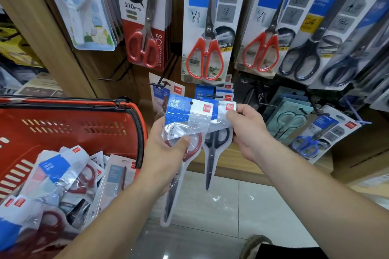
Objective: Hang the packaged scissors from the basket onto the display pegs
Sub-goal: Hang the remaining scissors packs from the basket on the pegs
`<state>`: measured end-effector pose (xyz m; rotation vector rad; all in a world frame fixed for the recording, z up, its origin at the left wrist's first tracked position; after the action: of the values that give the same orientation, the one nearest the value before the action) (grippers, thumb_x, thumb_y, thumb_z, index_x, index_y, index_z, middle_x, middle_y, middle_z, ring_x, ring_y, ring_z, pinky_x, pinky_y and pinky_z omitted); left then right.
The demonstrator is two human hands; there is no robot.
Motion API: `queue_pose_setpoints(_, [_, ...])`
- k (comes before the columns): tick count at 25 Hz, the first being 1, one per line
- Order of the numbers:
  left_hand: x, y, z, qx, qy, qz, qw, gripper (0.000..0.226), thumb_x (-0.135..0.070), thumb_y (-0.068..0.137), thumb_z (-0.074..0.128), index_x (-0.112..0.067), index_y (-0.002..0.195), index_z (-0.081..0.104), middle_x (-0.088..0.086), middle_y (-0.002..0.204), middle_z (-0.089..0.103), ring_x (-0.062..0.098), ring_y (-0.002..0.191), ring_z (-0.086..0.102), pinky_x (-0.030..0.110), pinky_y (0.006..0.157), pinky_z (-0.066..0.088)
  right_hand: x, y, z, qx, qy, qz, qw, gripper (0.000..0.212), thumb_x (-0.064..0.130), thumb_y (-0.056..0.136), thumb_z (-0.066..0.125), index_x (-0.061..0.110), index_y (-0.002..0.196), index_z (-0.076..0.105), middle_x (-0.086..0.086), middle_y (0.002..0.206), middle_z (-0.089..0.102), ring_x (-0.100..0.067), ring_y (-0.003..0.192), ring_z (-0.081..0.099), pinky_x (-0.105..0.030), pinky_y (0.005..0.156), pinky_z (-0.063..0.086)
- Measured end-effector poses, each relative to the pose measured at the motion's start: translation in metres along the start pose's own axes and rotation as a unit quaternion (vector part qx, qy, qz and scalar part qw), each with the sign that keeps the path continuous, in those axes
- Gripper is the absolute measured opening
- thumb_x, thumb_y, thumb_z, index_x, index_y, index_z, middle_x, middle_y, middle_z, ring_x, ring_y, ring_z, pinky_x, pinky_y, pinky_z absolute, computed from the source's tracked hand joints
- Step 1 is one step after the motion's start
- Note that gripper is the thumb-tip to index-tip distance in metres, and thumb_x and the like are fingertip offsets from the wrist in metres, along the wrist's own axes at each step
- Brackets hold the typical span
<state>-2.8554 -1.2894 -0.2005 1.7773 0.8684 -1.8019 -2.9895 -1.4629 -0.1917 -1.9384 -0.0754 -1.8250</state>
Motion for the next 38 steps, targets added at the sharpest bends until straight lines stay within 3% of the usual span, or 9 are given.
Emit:
queue_pose_setpoints(4, [-0.002,0.001,0.003,0.005,0.007,-0.015,1.000,0.058,-0.016,0.093,0.080,-0.043,0.137,0.055,-0.021,0.123,0.071,0.002,0.114,0.070,0.022,0.088,0.062,0.003,0.004,0.005,-0.001,0.020,-0.003,1.000,0.009,0.021,0.096,0.076,0.015,0.100,0.071,-0.006,0.093,0.082,-0.025,0.085,0.080,-0.040,0.071,0.064])
queue_pose_setpoints(12, [-0.003,0.003,0.001,-0.013,-0.009,-0.011,1.000,0.059,-0.015,0.092,0.081,-0.040,0.138,0.055,-0.020,0.123,0.070,0.001,0.115,0.068,0.031,0.101,0.058,0.009,0.024,0.020,-0.011,0.030,-0.016,0.999,0.013,0.012,0.101,0.068,0.022,0.101,0.075,-0.006,0.100,0.080,-0.018,0.086,0.079,-0.031,0.064,0.062])
queue_pose_setpoints(18, [-0.002,0.010,0.000,-0.004,-0.009,0.003,1.000,0.056,-0.010,0.094,0.079,-0.041,0.134,0.056,-0.021,0.124,0.069,-0.003,0.116,0.066,0.028,0.102,0.057,0.010,0.046,0.024,-0.061,-0.047,-0.070,0.995,0.025,0.015,0.093,0.072,0.037,0.084,0.080,0.001,0.103,0.080,-0.025,0.104,0.075,-0.048,0.096,0.061])
queue_pose_setpoints(22, [0.000,0.010,0.001,0.015,0.008,-0.007,1.000,0.050,-0.015,0.096,0.078,-0.042,0.132,0.057,-0.023,0.119,0.069,-0.005,0.112,0.067,0.014,0.086,0.058,0.003,0.054,0.021,-0.061,-0.064,-0.089,0.992,0.026,0.018,0.091,0.073,0.042,0.088,0.081,0.004,0.104,0.080,-0.025,0.108,0.073,-0.048,0.099,0.059])
queue_pose_setpoints(26, [0.005,0.011,0.004,0.036,0.031,-0.027,0.998,0.033,-0.021,0.100,0.072,-0.036,0.127,0.060,-0.016,0.116,0.073,0.003,0.108,0.072,0.019,0.083,0.060,0.007,0.059,0.011,-0.113,-0.022,-0.036,0.993,0.014,0.019,0.088,0.083,0.026,0.076,0.081,-0.001,0.095,0.080,-0.026,0.101,0.075,-0.050,0.094,0.061])
queue_pose_setpoints(28, [0.005,0.009,0.008,0.053,0.049,-0.042,0.997,0.029,-0.023,0.100,0.072,-0.036,0.124,0.062,-0.015,0.114,0.075,0.001,0.104,0.073,0.018,0.080,0.061,0.009,0.051,0.006,-0.144,-0.053,-0.029,0.988,0.011,0.028,0.090,0.083,0.022,0.088,0.074,0.000,0.098,0.076,-0.024,0.100,0.072,-0.051,0.093,0.061])
queue_pose_setpoints(33, [0.006,0.014,0.028,0.072,0.062,-0.056,0.994,0.020,-0.022,0.104,0.067,-0.029,0.122,0.063,-0.010,0.110,0.077,0.005,0.099,0.075,0.016,0.076,0.060,-0.010,0.019,0.012,0.000,-0.017,0.059,0.998,0.024,0.038,0.099,0.071,0.019,0.113,0.066,-0.002,0.104,0.079,-0.023,0.095,0.077,-0.047,0.085,0.064])
queue_pose_setpoints(36, [0.007,0.028,0.047,0.076,0.050,-0.054,0.994,0.019,-0.022,0.102,0.068,-0.027,0.121,0.066,-0.005,0.107,0.079,0.011,0.099,0.077,0.029,0.086,0.063,-0.001,0.014,0.004,0.032,-0.008,0.014,0.999,0.010,0.016,0.095,0.076,0.015,0.105,0.075,-0.005,0.098,0.082,-0.021,0.088,0.079,-0.038,0.075,0.065])
queue_pose_setpoints(38, [0.003,0.039,0.059,0.074,0.050,-0.054,0.995,0.021,-0.027,0.102,0.069,-0.026,0.122,0.067,-0.005,0.107,0.079,0.010,0.097,0.077,0.027,0.082,0.063,0.006,0.014,-0.001,0.019,-0.001,-0.010,1.000,0.008,0.007,0.093,0.076,0.015,0.095,0.076,-0.004,0.089,0.081,-0.018,0.079,0.077,-0.032,0.067,0.062])
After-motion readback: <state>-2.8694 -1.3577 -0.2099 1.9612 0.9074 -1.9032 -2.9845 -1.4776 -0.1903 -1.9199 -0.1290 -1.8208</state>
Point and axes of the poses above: each hand's wrist, its own y-axis towards the middle knuckle, its own z-axis out of the palm, x = y × z, the point moved 5 cm from there along y, towards the middle knuckle
